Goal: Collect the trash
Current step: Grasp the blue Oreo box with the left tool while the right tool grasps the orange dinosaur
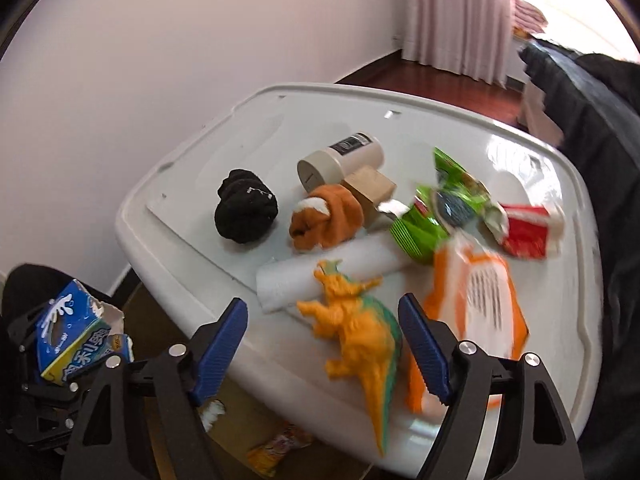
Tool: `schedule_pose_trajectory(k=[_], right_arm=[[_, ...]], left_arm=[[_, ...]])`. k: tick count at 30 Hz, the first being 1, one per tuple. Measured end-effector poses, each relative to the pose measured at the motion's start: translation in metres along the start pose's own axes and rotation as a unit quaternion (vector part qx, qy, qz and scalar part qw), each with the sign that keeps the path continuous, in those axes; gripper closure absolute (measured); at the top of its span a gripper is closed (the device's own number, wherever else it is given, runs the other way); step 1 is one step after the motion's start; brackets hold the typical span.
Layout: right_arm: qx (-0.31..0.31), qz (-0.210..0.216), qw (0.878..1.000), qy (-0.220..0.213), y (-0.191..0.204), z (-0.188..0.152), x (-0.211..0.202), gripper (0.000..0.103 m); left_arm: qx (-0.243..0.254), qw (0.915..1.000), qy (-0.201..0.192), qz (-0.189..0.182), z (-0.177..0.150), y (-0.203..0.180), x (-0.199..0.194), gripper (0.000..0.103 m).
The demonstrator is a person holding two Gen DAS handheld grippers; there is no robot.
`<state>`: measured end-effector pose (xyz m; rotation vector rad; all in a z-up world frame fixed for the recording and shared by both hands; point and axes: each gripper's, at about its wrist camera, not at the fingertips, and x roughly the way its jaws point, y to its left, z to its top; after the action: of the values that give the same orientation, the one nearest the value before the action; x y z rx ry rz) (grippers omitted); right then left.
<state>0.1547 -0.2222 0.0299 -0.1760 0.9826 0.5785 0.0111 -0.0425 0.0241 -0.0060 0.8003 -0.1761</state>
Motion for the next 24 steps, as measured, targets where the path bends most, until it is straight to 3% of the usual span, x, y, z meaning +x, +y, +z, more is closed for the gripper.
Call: schedule_pose_trajectory(k=[8,15,17,24], right_arm=[[0.010,-0.022,0.999,0.044,-0.017,-0.018,0.032,0.033],[0.017,-0.043,0.999,0.013,-0.016,-0.024,0.036,0.038],[0.013,-0.041,0.999,0.002,-0.014,-0.026,0.035,0.046],[0.022,-0.055,0.998,-0.017,-0.005,-0.030,0.033,0.047]], left_arm=[[0.000,1.0000,0.002,-0.001,0.000,-0.001,0.002,0.055],[-0.005,0.9999,0.008,-0.004,0.000,0.001,0.007,0.055],[-0.007,0.9999,0.008,-0.004,0.000,0.002,0.007,0.055],[-0.012,0.9999,0.011,-0.005,0.000,0.004,0.009,0.055]])
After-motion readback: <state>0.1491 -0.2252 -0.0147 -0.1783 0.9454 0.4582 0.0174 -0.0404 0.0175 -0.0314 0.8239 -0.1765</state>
